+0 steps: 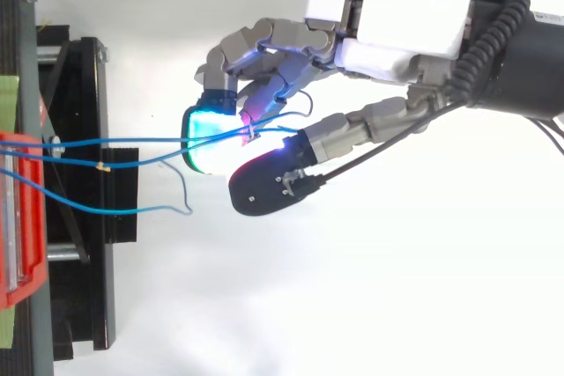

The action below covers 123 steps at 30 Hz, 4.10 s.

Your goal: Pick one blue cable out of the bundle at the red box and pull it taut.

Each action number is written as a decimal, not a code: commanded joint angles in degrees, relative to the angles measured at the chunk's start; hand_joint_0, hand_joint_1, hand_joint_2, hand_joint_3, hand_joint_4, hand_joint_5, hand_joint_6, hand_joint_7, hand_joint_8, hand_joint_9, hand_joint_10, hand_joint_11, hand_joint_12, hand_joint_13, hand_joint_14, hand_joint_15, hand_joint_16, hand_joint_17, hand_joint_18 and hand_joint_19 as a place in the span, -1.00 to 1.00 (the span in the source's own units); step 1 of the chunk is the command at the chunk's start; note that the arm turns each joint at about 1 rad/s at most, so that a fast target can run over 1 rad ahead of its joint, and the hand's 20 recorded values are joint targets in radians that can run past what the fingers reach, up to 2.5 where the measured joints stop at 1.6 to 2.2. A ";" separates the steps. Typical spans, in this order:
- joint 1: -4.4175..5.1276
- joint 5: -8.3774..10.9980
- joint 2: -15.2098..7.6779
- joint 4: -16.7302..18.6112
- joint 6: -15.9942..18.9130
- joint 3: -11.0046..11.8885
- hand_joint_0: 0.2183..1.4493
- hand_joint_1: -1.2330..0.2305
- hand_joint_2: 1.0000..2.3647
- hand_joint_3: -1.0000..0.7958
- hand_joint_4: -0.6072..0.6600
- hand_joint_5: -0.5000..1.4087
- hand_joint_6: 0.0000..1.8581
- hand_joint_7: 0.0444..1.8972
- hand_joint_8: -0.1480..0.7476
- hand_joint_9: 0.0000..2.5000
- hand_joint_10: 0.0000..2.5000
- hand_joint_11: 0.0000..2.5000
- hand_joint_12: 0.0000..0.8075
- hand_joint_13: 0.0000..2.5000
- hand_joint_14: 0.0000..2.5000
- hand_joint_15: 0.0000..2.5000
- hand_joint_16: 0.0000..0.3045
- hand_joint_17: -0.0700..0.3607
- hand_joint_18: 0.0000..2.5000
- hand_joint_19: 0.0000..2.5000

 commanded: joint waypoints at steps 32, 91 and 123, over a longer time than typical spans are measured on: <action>0.03 0.01 0.00 -0.05 0.00 0.00 -0.40 -0.29 -0.97 -0.12 0.29 -0.55 -0.35 0.29 -0.01 -0.39 -0.99 -0.61 -0.15 -0.78 -1.00 -0.92 -0.68 -0.17 -0.73 -0.76; 0.91 0.01 0.00 -3.30 0.97 0.00 -0.40 -0.24 -0.97 0.03 0.33 -0.55 -0.31 0.28 0.00 -0.37 -0.99 -0.61 -0.12 -0.77 -1.00 -0.92 -0.66 -0.14 -0.68 -0.79; 1.35 0.01 0.00 -3.39 0.97 0.00 -0.60 -0.26 -1.00 -0.44 0.33 -0.58 -0.23 0.13 0.09 -0.38 -0.99 -0.60 -0.07 -0.79 -1.00 -0.92 -0.64 -0.10 -0.68 -0.77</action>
